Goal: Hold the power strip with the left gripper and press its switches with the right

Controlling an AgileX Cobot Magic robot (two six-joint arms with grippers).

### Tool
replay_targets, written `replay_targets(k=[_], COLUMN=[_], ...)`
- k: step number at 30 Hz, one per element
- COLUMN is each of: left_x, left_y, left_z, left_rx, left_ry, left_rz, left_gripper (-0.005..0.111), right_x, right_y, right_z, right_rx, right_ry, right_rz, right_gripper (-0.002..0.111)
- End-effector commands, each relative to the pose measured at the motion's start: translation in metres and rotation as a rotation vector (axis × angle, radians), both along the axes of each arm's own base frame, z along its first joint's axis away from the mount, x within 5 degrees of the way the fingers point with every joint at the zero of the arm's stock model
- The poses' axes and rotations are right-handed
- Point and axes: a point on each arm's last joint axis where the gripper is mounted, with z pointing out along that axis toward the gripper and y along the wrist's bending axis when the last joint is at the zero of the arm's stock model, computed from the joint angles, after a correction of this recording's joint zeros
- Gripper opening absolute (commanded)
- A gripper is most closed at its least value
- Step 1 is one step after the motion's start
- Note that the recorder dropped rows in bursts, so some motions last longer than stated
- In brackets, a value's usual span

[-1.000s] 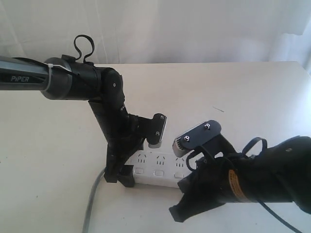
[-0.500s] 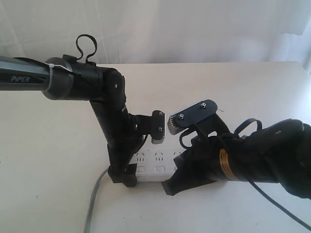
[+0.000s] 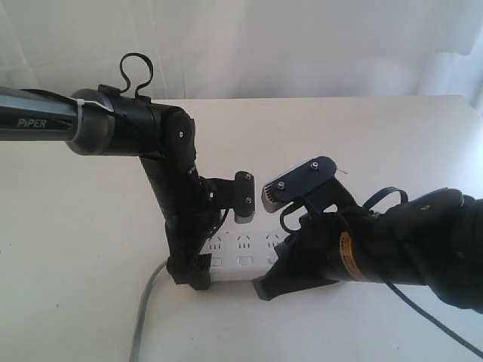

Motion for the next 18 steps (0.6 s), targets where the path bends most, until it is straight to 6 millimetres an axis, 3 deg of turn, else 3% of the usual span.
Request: replay_targets(k=[1, 9, 15, 18], left_x=[-0.008, -0.009, -0.011, -0.01], left_y=[0.008, 0.008, 0.009, 0.009], left_z=[-0.016, -0.016, -0.016, -0.016], left_rx=[0.073, 0.077, 0.086, 0.085], left_ry=[0.101, 0.11, 0.13, 0.128], left_rz=[0.021, 0.03, 0.023, 0.023], left_gripper=[0.0, 0.0, 0.0, 0.0], right_x=[0.004, 0.008, 0.02, 0.024], right_y=[0.0, 0.003, 0.013, 0.017], right_z=[-0.002, -0.017, -0.009, -0.018], right_rx=[-0.003, -0.03, -0.006, -0.01], right_ry=[0.004, 0.049, 0.02, 0.053], right_rz=[-0.041, -0.05, -0.05, -0.047], right_gripper=[0.0, 0.0, 0.0, 0.0])
